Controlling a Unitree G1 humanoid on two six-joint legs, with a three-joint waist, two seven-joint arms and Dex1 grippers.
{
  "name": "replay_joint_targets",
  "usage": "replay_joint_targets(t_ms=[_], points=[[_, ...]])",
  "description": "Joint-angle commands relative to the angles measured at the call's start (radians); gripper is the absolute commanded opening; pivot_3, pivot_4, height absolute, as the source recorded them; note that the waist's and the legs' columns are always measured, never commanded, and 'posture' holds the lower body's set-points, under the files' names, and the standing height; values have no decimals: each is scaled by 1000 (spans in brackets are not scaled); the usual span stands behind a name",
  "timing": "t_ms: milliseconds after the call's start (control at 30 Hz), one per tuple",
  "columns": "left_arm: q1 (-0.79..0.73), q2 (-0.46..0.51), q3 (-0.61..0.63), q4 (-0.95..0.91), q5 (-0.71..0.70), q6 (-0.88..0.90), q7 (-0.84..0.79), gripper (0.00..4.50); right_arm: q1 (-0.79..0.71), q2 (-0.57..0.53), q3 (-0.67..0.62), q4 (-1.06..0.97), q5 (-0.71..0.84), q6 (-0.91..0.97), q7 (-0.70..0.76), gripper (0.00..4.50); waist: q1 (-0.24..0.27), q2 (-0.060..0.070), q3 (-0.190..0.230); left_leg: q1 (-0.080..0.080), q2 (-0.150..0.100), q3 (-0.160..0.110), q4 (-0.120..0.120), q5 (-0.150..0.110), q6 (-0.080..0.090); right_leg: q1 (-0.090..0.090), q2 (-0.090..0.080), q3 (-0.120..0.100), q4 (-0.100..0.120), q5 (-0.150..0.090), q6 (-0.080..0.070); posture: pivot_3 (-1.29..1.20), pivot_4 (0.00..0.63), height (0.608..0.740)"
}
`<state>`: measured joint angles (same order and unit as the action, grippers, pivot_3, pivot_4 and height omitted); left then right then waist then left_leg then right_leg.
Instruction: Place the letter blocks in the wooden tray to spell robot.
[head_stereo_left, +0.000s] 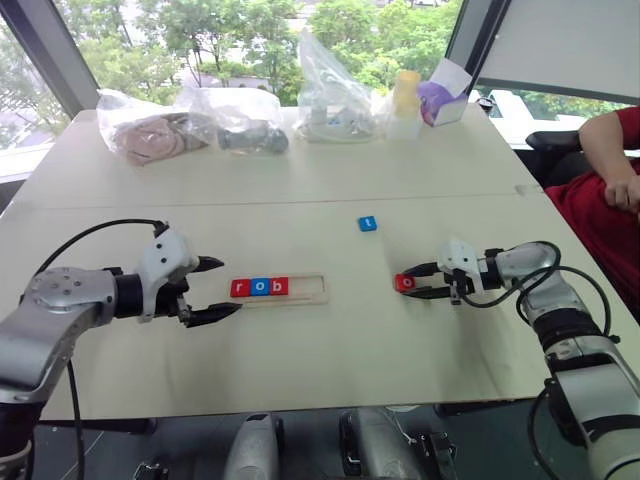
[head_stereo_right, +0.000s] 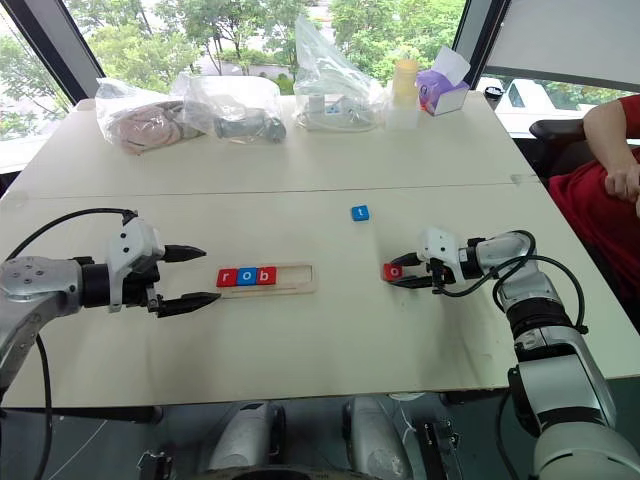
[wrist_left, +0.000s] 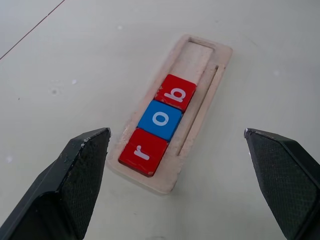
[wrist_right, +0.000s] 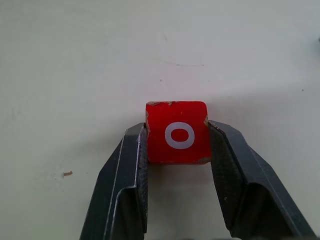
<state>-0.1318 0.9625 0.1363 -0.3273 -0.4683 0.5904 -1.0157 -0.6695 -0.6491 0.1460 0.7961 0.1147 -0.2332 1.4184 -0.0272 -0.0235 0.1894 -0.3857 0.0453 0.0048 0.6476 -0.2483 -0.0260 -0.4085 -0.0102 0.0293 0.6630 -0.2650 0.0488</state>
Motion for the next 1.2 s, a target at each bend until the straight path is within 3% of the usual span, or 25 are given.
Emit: replay_joint_targets(t_ms=[33, 133, 233, 400, 700, 1200], points=[[-9, 32, 52, 39, 6, -36, -28, 4500, -1, 61, -17, -220, 70, 201, -53, 1152, -12, 0, 0, -1, 1, 0, 0, 0, 0, -1, 0, 0, 0, 0, 0, 0, 150, 740], [3, 71, 82, 59, -16, -6, -59, 4500, -16, 147, -10, -409, 90, 340, -155, 1152, -21, 1, 1, -3, 2, 0, -1, 0, 0, -5, 0, 0, 3, 1, 0, 0, 150, 740], [31, 96, 121, 84, -10, -15, -74, 4500, -36, 216, 37, -457, 28, 383, -247, 1152, -17, 2, 1, -6, 2, 0, -3, 0, 0, -10, 1, 0, 4, 3, 2, 0, 150, 740], [35, 86, 138, 68, -15, -8, -60, 4500, -59, 279, 139, -511, -31, 443, -279, 1152, -5, 2, 1, -11, 2, 0, -3, 0, 0, -14, 0, -2, 3, 1, 0, 0, 150, 740], [66, 52, 130, 13, -11, -2, -18, 4500, -73, 342, 247, -499, -99, 451, -299, 1152, -11, 2, 1, -19, 1, 0, 1, 0, 0, -20, 0, -1, 2, 2, 2, 0, 150, 740], [56, 38, 104, 25, 5, -22, 0, 4500, -85, 379, 259, -430, -132, 417, -339, 1152, -15, 2, 1, -19, 1, 0, 0, 0, 0, -20, 1, -2, 3, 3, 3, 0, 150, 740]])
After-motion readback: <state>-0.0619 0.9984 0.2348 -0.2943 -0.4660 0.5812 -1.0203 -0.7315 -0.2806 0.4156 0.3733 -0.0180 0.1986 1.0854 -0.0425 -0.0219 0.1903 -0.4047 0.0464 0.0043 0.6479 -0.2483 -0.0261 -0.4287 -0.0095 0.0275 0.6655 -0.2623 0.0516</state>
